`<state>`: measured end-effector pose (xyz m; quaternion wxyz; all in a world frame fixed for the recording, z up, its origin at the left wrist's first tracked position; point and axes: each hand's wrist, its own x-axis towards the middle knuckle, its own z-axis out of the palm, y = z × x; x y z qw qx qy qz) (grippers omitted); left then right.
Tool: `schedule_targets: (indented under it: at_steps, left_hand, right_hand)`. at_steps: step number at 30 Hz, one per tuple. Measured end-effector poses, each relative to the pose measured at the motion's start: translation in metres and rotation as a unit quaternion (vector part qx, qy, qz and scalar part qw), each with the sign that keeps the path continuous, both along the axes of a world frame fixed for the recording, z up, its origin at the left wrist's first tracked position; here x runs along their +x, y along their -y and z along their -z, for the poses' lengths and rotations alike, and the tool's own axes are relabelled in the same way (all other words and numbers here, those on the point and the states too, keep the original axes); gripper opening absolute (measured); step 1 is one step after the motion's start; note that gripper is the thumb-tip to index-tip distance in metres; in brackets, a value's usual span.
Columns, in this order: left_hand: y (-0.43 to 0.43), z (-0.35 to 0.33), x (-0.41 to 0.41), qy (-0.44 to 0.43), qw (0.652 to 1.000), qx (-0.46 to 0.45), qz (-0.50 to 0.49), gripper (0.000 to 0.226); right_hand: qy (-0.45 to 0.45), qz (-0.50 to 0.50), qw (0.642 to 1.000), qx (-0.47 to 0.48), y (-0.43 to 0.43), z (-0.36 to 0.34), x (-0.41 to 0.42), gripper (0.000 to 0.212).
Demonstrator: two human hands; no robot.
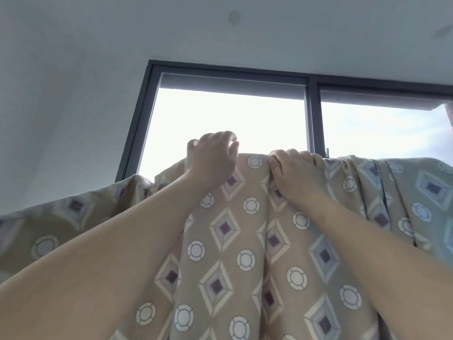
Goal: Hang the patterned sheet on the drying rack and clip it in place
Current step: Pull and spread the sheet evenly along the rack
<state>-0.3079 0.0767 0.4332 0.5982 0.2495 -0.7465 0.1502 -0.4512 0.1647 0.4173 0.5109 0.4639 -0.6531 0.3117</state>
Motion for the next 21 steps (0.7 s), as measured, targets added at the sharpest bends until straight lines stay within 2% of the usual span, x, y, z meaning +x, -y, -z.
schedule_targets:
  at_steps: [3,8,12,16,21]
  left_hand:
    - [-0.012,0.002,-0.026,0.095,0.995,0.005,-0.017,0.040]
    - [-0.012,0.011,-0.039,0.032,0.996,-0.053,-0.071,0.042]
    - [-0.012,0.013,-0.037,-0.001,0.995,-0.047,-0.089,0.044]
    - [-0.009,0.017,-0.026,-0.024,0.996,-0.030,-0.081,0.045]
    - [-0.009,0.021,-0.012,-0.022,0.995,0.003,-0.095,0.045]
  right_hand:
    - [-0.018,-0.006,1.000,0.020,-0.008,0.000,-0.005,0.039]
    - [0.020,0.009,0.999,0.024,-0.035,-0.005,-0.026,0.039]
    - [0.022,0.042,0.999,0.005,-0.040,-0.004,-0.028,0.042]
    - [0.021,0.033,0.999,-0.002,-0.036,-0.004,-0.016,0.040]
    - [0.032,0.041,0.999,-0.015,-0.036,0.001,-0.008,0.037]
